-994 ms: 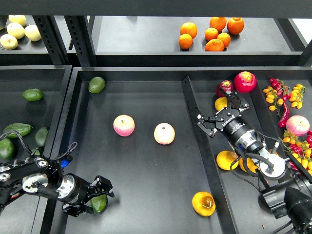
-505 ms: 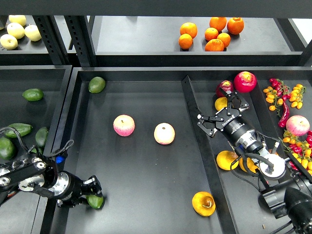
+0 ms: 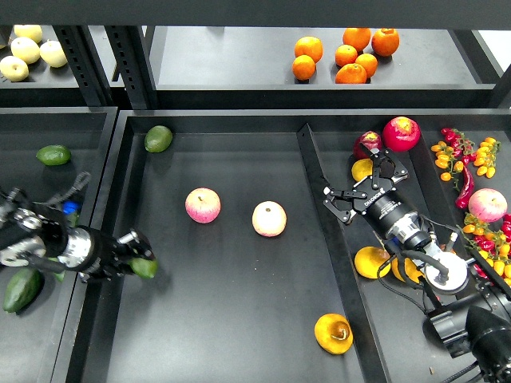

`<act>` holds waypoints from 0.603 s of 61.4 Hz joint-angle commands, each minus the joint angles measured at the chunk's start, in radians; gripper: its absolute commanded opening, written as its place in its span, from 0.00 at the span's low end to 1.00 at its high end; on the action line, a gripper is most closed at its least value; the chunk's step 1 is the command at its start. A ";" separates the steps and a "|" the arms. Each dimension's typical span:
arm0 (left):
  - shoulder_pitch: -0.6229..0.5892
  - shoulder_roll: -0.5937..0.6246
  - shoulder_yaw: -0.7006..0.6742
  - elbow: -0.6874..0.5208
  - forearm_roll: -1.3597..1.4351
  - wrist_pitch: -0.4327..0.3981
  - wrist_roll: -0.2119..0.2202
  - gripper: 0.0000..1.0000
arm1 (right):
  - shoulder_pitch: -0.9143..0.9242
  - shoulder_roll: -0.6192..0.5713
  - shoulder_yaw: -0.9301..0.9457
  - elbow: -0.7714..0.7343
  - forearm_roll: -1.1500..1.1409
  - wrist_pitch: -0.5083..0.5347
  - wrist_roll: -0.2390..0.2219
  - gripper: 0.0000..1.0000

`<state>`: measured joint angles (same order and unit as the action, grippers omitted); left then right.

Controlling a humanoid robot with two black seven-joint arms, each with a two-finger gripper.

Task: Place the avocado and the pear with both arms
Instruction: 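Lift the avocado and carry it into the avocado bin beside the left arm, then lower the avocado among the other avocados and open the left gripper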

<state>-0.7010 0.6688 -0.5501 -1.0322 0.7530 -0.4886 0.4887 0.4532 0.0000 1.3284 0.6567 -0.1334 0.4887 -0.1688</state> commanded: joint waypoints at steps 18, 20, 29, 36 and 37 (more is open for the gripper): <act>0.018 0.121 -0.057 0.027 -0.058 0.000 0.000 0.33 | -0.001 0.000 -0.002 0.001 0.000 0.000 -0.002 1.00; 0.020 0.126 -0.059 0.032 -0.058 0.000 0.000 0.33 | -0.001 0.000 -0.002 0.000 0.000 0.000 -0.002 1.00; 0.035 0.141 -0.060 0.054 -0.061 0.000 0.000 0.33 | -0.001 0.000 -0.002 0.001 0.000 0.000 -0.002 1.00; 0.052 0.153 -0.067 0.083 -0.081 0.000 0.000 0.34 | -0.004 0.000 -0.002 0.001 0.000 0.000 -0.002 1.00; 0.052 0.155 -0.067 0.084 -0.083 0.000 0.000 0.34 | -0.004 0.000 -0.002 0.001 0.000 0.000 -0.002 1.00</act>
<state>-0.6634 0.8120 -0.6126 -0.9715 0.6855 -0.4888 0.4887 0.4511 0.0000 1.3269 0.6581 -0.1334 0.4887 -0.1703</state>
